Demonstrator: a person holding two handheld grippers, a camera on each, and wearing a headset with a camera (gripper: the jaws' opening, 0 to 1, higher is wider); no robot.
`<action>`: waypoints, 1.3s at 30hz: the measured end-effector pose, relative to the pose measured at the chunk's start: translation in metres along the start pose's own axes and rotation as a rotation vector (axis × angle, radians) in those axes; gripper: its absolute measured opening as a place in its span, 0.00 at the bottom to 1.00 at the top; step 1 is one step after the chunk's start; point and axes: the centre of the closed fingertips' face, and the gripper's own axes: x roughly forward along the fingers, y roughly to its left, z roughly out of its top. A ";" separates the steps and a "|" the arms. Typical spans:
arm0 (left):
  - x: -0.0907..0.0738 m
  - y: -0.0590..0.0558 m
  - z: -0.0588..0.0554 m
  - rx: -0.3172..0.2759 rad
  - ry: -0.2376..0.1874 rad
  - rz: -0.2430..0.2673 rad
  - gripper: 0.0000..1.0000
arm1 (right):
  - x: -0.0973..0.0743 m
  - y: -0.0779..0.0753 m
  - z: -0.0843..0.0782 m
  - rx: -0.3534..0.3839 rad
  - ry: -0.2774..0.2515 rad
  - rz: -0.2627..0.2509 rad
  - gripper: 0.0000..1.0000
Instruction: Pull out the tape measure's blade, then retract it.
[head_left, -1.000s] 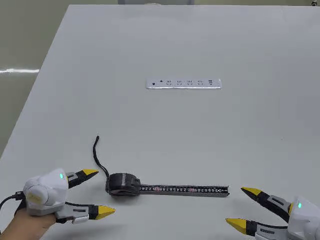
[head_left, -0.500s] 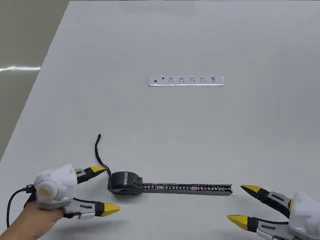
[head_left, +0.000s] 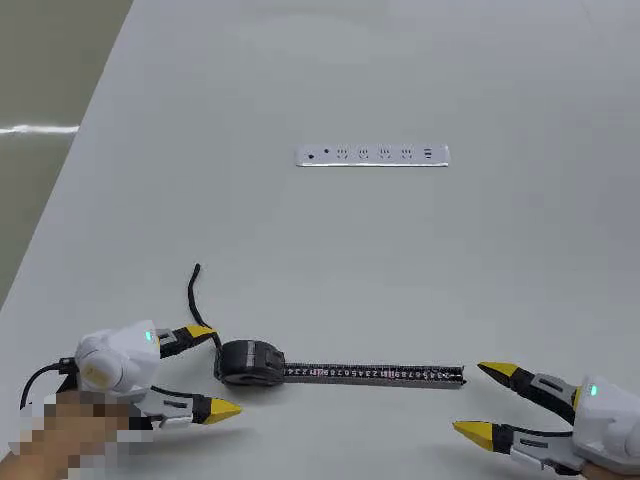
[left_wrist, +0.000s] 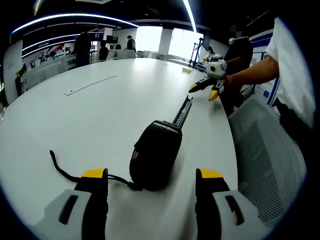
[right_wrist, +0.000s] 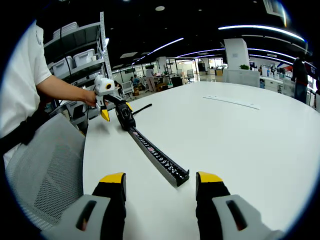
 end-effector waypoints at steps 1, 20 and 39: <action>0.000 0.000 0.000 0.000 0.001 -0.002 0.68 | 0.001 0.000 0.000 0.000 0.000 0.001 0.56; 0.007 0.000 0.004 -0.011 -0.005 -0.010 0.68 | 0.008 -0.007 0.000 -0.004 0.008 0.013 0.55; 0.005 0.004 0.004 -0.137 -0.028 0.085 0.77 | 0.009 -0.005 0.001 0.009 -0.007 0.002 0.55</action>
